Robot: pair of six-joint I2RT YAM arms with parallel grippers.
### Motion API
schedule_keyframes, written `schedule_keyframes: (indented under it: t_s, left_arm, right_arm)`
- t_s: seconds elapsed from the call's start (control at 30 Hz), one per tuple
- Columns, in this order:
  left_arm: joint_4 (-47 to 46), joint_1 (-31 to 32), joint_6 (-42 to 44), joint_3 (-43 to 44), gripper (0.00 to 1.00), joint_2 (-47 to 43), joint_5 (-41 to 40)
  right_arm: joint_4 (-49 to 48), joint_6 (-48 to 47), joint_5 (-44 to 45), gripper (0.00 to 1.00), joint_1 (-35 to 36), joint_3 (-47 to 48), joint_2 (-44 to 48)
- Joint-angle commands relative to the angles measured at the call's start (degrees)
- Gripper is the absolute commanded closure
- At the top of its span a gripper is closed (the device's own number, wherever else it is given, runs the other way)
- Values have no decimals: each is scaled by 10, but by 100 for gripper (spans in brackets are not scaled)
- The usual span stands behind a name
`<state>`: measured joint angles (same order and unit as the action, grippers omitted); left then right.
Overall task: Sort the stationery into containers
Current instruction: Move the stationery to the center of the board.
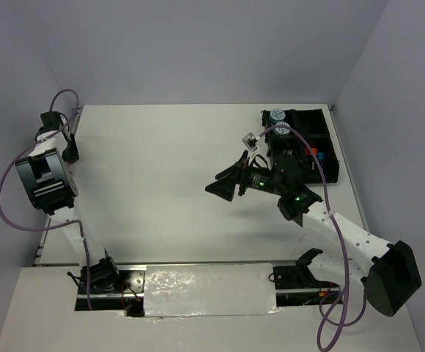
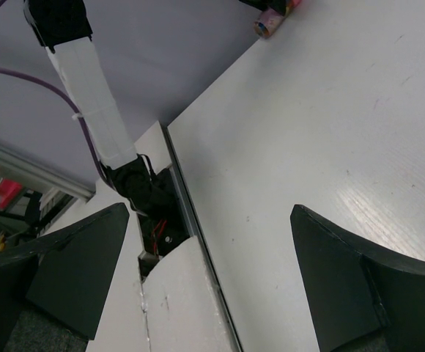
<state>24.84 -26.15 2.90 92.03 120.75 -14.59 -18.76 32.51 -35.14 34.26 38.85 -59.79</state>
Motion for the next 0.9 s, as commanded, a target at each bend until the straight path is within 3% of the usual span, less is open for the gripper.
schedule_keyframes:
  t_s: [0.0, 0.17, 0.5, 0.67, 0.87]
  left_arm:
    - [10, 7, -19, -23, 100, -5, 65]
    - [-23, 49, -24, -77, 100, -13, 61]
    - [67, 137, -48, -20, 100, 22, 96]
    - [114, 149, -54, 24, 100, 75, 127]
    - [144, 153, -53, 47, 74, 105, 124]
  right_arm:
    - [-15, -9, 2, 0, 4, 3, 5]
    - [-15, -9, 4, 0, 4, 4, -3]
    - [35, -41, 37, 0, 4, 20, 10]
    - [55, -52, 49, 0, 2, 25, 24]
    - [64, -56, 54, 0, 2, 25, 38]
